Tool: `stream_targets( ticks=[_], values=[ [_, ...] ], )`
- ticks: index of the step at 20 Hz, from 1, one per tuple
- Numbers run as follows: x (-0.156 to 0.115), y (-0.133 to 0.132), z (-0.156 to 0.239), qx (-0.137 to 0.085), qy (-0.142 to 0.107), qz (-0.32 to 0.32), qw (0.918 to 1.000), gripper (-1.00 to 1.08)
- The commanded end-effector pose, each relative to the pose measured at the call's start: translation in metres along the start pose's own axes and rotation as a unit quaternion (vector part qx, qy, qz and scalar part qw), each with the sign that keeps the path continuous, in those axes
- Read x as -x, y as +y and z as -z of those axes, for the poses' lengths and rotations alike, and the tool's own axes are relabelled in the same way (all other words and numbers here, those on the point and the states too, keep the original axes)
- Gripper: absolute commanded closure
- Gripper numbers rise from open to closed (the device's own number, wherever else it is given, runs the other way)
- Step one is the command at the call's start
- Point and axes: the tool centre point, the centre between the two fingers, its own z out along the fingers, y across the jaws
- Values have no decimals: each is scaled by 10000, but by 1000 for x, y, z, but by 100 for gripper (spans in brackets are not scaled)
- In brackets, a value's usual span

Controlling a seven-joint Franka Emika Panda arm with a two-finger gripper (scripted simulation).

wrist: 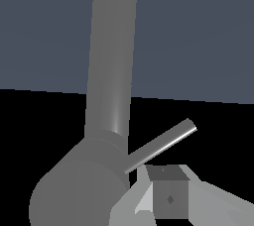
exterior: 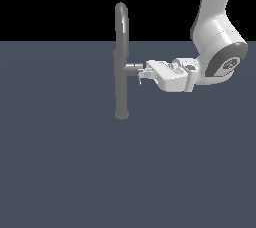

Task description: Turn on the faucet by rotating a designated handle.

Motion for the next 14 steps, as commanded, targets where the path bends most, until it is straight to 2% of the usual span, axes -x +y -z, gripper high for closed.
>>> stream_targets(
  ticks=[1, 14],
  values=[
    [-8, -3, -1, -13, 9, -36, 10000, 108],
    [-58, -17, -1, -77, 22, -304, 9995, 108]
  ],
)
